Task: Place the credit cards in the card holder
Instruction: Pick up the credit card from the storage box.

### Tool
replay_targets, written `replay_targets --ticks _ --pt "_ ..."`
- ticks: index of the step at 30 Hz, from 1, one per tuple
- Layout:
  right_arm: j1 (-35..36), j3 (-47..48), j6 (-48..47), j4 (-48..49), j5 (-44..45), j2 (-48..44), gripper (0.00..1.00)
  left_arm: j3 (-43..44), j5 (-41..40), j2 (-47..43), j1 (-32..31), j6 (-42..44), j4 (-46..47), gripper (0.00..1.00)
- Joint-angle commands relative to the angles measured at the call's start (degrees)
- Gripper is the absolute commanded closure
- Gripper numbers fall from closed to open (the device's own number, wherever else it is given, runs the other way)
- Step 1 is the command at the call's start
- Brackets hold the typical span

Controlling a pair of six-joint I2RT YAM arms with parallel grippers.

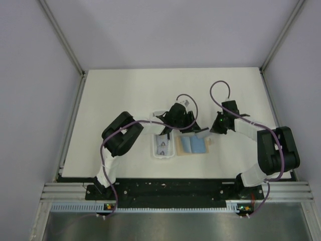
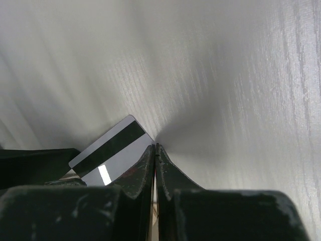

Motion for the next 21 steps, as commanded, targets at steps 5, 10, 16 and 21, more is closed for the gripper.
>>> replay_targets --ticks 5,10,16,21 --pt "-0.68 -1.36 0.32 2.98 -2.81 1.55 1.00 -0.69 1.85 1.44 -0.69 -1.87 4.27 0.55" --pt "-0.68 -1.53 0.41 3.25 -2.81 1.55 1.00 -1.74 2.47 1.09 -0.70 -2.75 5.60 0.73" --pt "-0.68 -1.89 0.50 3.25 -1.84 0.24 1.00 -2.09 2.47 0.56 -0.69 -2.92 5.86 0.93" --pt "-0.68 -1.89 0.33 3.16 -0.79 -1.61 1.00 -2.09 2.47 0.21 -0.69 -2.92 5.69 1.00"
